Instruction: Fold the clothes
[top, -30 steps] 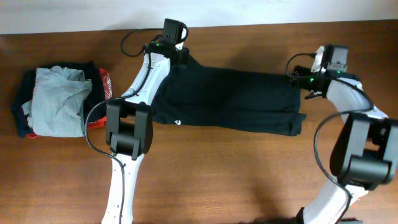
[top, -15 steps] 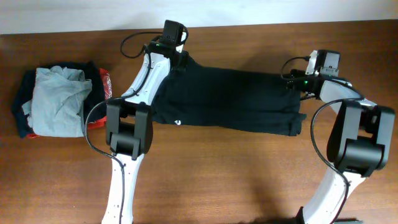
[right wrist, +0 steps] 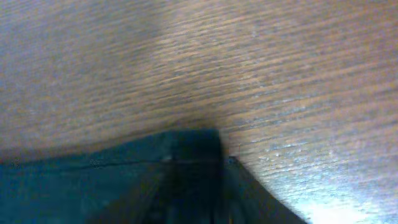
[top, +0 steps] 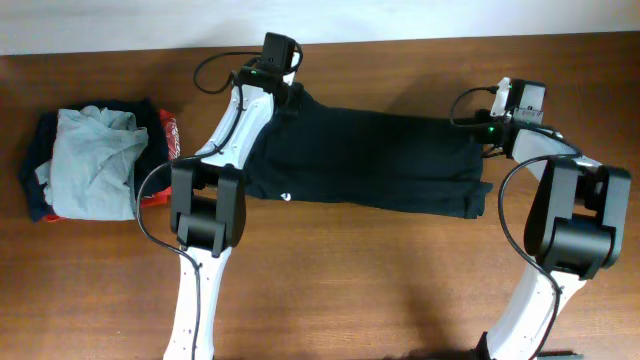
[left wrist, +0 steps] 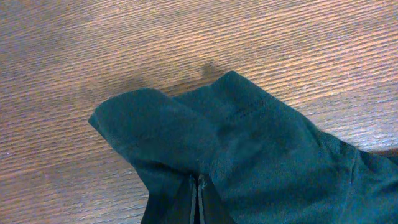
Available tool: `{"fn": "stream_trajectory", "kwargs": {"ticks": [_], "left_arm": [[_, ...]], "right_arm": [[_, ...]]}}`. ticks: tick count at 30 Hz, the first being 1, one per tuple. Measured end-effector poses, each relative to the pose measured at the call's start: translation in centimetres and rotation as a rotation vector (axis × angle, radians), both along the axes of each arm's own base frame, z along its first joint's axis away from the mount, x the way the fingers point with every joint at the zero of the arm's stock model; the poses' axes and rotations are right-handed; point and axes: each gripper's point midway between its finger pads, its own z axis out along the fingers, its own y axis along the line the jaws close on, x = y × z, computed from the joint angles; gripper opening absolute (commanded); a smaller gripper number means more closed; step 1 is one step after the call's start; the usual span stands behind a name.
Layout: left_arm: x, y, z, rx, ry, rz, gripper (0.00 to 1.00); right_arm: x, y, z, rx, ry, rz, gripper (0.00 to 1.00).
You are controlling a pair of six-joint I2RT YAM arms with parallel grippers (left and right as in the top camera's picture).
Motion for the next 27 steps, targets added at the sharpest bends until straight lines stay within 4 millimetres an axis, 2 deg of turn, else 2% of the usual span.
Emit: {"fn": "stream_trajectory", "kwargs": {"ticks": [2,10,11,17,19,22,27], "left_arm": [[0.0,0.0,0.0,0.0,0.001,0.0,0.0],[-0.4,0.3,0.0,0.007,0.022,0.002,0.01],[-0.6,0.4,0.2,0.009,0.031,0.003,0.01],[-0.6,0.9,3.1,0.014,0.041,0.011,0.01],[-1.0,1.2,4.1,0.019,0.053,0.014,0.0],[-1.7,1.8,5.4,0.03,0.079,0.022,0.01],[-4.3,2.9,4.9,0.064,0.188,0.027,0.01]], "right_arm": [[0.0,0.2,0.0,0.01,-0.001,0.005,0.04],[-0.6,0.7,0.8,0.045,0.079,0.015,0.04],[-0.7,0.7,1.2,0.05,0.102,0.015,0.04],[-0.2,0.6,7.1,0.067,0.167,0.018,0.04],[-1.0,0.8,8.6,0.079,0.215,0.019,0.04],[-2.7,1.2,9.9,0.098,0.29,0.018,0.04],[-6.3,2.1,9.7,0.14,0.443,0.015,0.04]]}}
